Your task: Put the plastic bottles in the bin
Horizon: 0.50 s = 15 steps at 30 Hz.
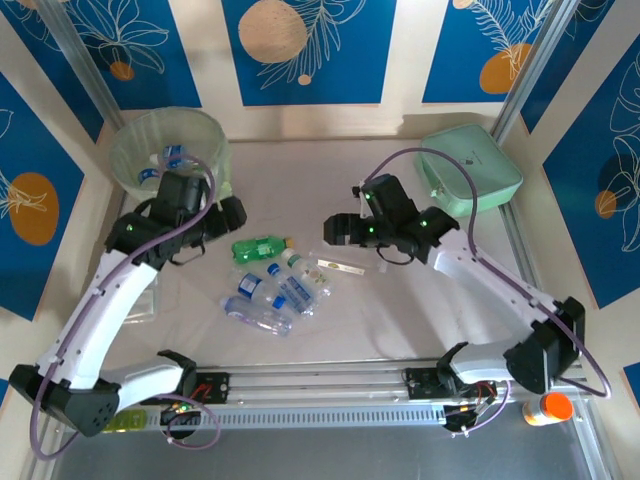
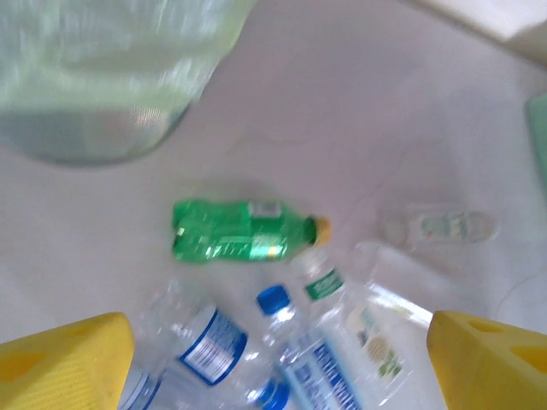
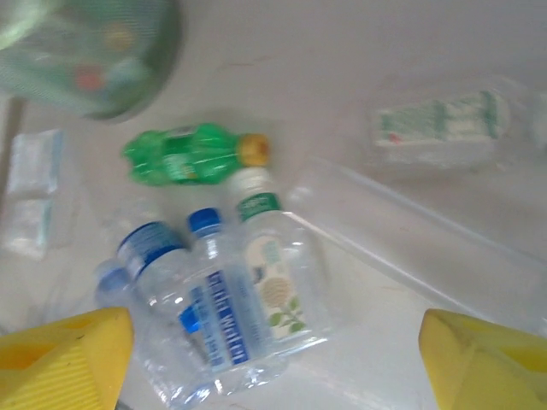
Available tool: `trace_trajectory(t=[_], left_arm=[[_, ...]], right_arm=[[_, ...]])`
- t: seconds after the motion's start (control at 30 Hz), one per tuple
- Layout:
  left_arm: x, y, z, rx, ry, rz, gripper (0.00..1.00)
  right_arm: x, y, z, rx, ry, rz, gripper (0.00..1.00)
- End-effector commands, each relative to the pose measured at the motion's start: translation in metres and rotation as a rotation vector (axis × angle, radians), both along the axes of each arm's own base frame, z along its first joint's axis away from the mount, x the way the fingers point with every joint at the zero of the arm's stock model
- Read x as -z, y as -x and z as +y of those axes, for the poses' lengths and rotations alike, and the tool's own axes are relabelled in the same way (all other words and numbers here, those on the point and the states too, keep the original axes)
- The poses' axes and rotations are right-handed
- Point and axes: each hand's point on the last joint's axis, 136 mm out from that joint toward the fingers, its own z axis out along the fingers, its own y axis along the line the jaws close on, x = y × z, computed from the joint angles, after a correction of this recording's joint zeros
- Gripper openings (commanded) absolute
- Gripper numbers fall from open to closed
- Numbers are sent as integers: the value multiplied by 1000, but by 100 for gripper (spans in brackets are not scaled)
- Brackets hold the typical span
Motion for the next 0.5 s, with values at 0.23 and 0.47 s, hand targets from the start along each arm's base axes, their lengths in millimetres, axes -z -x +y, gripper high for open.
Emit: trace_trajectory(t=[0.23,0.47], left_arm=[[13,-1,-23,110,80,-50,91],[18,-13,-39,165,128,-39,91]], right_arm=[[48,-46,-77,816,-134,396,67],[70,-96,-91,1015,-216,504,73]])
